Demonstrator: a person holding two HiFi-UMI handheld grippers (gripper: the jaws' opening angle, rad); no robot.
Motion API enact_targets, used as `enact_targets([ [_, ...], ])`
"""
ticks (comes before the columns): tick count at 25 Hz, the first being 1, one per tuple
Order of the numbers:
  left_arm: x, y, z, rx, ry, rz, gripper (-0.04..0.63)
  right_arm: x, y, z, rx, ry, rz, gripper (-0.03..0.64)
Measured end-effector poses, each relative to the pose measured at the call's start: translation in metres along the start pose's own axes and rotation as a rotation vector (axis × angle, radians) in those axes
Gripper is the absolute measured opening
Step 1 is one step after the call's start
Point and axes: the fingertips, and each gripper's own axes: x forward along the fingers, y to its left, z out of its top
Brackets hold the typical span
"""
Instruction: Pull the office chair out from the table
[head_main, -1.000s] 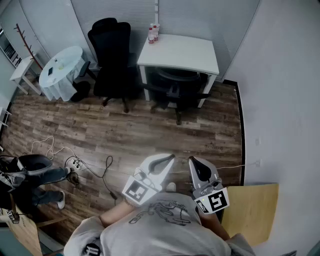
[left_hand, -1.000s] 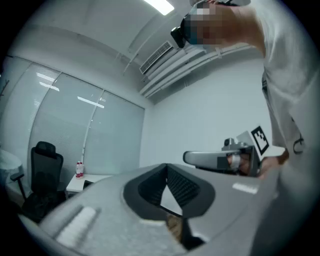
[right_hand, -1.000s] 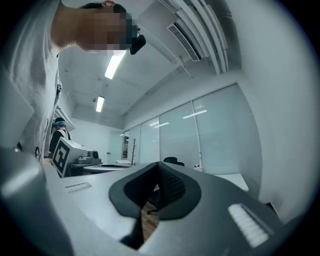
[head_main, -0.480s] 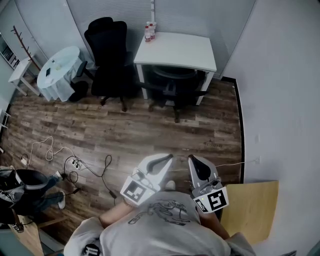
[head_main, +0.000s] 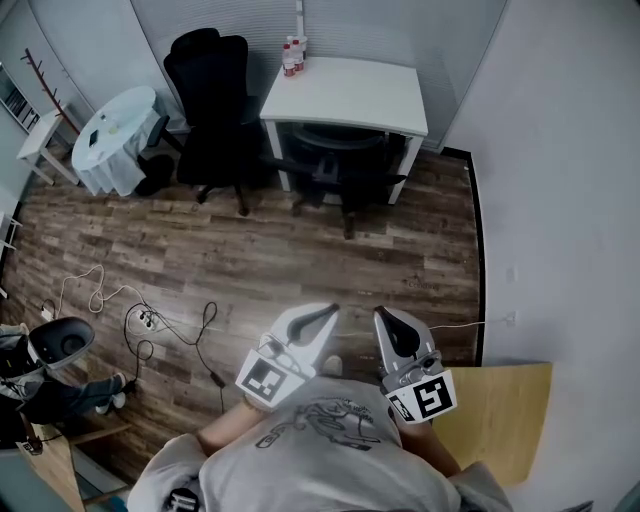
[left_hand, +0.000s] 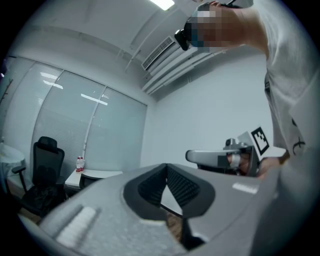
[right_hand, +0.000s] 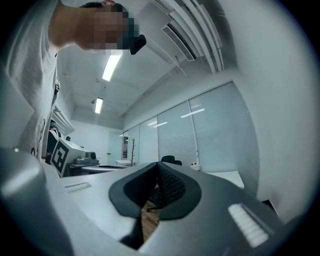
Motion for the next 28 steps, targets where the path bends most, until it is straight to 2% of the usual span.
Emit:
enact_targets([
  [8,0.018,-0.001,-0.004,-0.015,0.008,0.017,0.003,-0.003,-0.016,-0.009,0.025,0.026,0.019,0.006],
  [17,0.044,0.036,-0.013,-0.012,0.003,0.009,0.003,0.031,-0.040,-0.024,0.025,0.044,0.024,0.008],
  [22,0.070,0.073,-0.015,-0.022,0.004,0.002,0.003,0.069,-0.068,-0.029,0.023,0.051,0.012,0.008],
  [28,0.101,0.146,-0.015,-0.020,0.002,0.004,0.003,0.140,-0.103,-0.040,0.014,0.061,0.016,0.008],
])
